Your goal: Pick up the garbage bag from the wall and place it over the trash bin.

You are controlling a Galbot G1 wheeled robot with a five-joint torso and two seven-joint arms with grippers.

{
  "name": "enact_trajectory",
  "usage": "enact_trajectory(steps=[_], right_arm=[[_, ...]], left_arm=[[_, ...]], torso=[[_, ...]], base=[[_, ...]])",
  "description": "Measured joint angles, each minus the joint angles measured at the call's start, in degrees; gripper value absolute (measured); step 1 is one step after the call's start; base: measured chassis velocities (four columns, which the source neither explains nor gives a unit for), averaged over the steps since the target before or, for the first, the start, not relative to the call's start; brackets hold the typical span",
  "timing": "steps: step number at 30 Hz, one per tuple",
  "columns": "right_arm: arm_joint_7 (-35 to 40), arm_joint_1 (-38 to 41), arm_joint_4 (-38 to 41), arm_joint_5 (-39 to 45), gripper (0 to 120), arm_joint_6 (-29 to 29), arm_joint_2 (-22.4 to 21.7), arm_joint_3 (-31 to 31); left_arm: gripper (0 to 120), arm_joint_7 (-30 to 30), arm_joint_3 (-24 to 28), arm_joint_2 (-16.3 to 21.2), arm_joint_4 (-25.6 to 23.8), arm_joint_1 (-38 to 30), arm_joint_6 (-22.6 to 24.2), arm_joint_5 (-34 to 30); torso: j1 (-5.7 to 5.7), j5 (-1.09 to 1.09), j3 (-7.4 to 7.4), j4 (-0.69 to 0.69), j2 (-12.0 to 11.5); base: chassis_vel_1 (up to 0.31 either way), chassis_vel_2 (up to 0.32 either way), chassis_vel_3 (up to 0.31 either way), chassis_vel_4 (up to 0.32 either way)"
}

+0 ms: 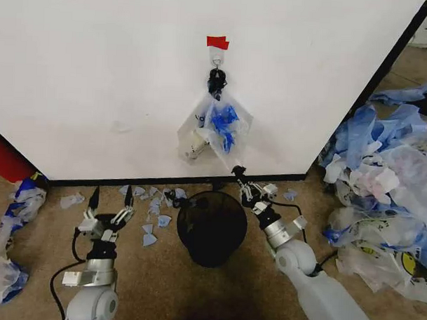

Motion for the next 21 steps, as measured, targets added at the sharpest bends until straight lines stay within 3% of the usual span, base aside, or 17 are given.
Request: enact_trajectory(steps=[15,20,21], right_arm=[[-0.6,-2.5,0.5,0.1,0,0.7,1.6,3.6],[-0.5,-1.8,1.2,-0.9,0,0.4,2.1,3.0],[-0.5,-1.7,1.2,-1.1,0,0.3,2.1,2.8]], left_arm=[[100,0.1,2.2,3.1,-0.3,-0.9,0.6,0.7],[100,1.6,4.2,8.5,1.3,-3.4,0.7,2.6],[100,2.1,5.1,11.1,2.2,-4.5,0.7,2.8]], torso=[[0.00,-0.02,0.00,0.01,0.0],[0.00,-0.04,0.00,0.01,0.0],[0.00,-0.02,0.00,0.01,0.0]], base=[[0.000,0.000,0.000,0.000],[0.000,0.000,0.000,0.000],[0.000,0.000,0.000,0.000]])
